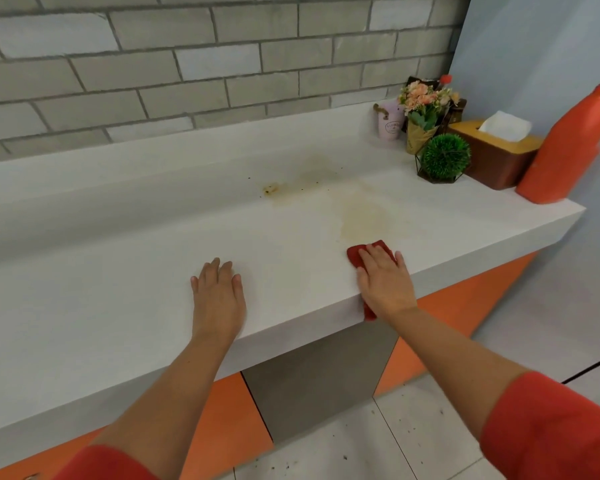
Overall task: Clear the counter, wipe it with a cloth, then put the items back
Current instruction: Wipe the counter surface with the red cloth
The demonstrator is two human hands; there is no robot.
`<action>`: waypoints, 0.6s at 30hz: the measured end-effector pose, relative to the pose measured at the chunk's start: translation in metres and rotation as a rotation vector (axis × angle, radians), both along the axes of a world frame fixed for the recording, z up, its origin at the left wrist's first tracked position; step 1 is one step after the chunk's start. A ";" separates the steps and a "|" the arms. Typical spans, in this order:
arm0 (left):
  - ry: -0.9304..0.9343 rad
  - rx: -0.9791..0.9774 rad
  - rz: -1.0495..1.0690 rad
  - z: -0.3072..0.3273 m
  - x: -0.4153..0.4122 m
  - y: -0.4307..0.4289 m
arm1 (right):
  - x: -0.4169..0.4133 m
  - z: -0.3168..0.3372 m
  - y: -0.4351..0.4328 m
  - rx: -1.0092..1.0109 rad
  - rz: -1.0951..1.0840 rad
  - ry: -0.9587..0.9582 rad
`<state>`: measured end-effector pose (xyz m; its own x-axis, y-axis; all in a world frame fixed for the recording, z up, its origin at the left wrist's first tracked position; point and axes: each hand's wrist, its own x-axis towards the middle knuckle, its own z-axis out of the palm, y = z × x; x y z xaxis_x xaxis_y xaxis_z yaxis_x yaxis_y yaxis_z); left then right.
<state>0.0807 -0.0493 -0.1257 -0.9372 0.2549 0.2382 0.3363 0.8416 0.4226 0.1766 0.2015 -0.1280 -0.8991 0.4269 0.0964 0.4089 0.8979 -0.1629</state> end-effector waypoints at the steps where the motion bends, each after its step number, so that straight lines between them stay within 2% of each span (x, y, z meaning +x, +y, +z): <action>1: 0.013 -0.019 0.000 0.000 0.000 0.001 | -0.008 0.002 -0.007 0.007 -0.054 -0.038; 4: 0.034 -0.108 0.057 0.000 0.001 0.003 | -0.020 0.005 -0.046 0.003 -0.025 -0.099; 7: -0.014 -0.078 0.151 0.008 0.008 0.026 | -0.009 0.004 -0.073 -0.018 0.272 -0.036; 10: -0.043 -0.062 0.091 0.013 0.019 0.071 | 0.011 0.001 -0.051 -0.022 0.432 0.012; 14: -0.120 -0.098 0.081 0.005 0.024 0.098 | 0.023 0.003 0.032 -0.030 0.230 0.012; 18: -0.124 -0.115 0.092 -0.001 0.024 0.101 | 0.011 0.008 0.098 -0.007 -0.061 -0.128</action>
